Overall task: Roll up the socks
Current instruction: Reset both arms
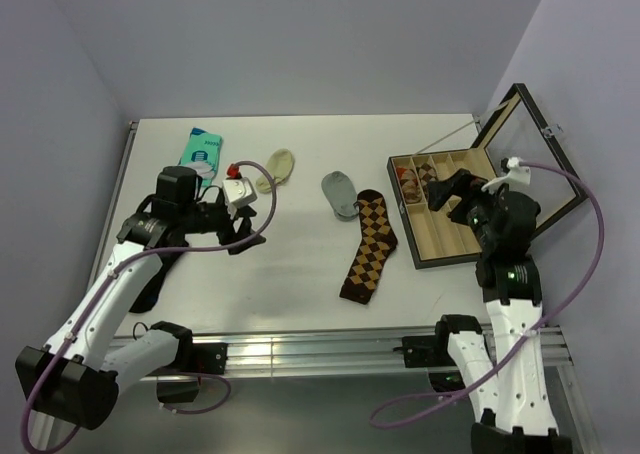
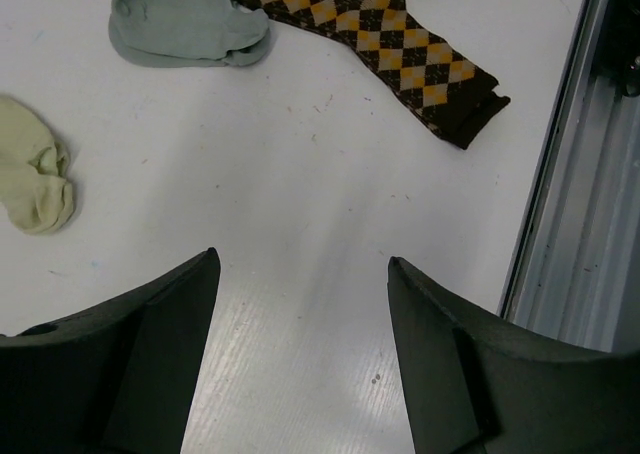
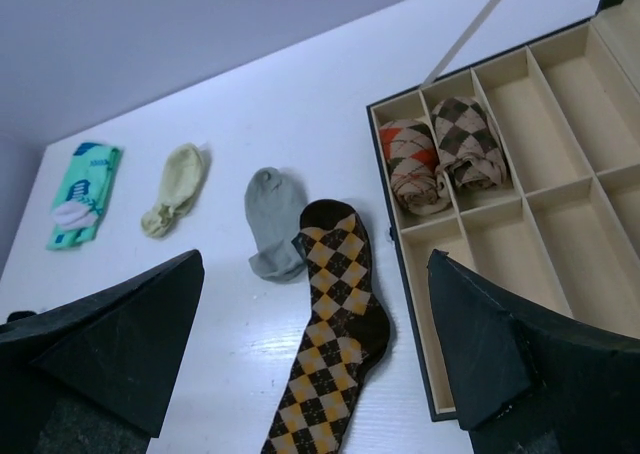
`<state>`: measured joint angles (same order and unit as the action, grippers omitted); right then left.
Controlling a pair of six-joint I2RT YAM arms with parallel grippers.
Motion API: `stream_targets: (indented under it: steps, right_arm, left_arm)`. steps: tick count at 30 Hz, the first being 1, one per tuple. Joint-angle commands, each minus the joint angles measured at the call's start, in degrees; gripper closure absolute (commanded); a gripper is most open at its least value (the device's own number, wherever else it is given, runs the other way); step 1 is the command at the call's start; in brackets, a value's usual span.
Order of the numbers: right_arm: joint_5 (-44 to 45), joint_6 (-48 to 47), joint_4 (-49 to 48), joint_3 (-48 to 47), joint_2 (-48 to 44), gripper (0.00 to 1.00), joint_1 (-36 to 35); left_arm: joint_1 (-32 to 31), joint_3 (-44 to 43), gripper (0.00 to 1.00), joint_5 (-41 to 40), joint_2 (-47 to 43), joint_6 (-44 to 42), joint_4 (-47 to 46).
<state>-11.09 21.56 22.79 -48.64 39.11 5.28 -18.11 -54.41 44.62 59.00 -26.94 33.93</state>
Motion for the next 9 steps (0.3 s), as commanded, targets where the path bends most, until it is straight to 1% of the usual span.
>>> stream_targets:
  steps: [1, 9]
  right_arm:
    - [-1.65, 1.11, -1.95, 2.58, -4.64, 0.00, -0.27]
    - [-1.66, 0.59, -1.17, 6.45, -8.09, 0.00, -0.27]
  left_arm:
    - [-0.35, 0.27, 0.27, -1.55, -1.52, 4.17, -3.43]
    - [-0.35, 0.18, 0.27, -2.70, -0.73, 4.96, -4.05]
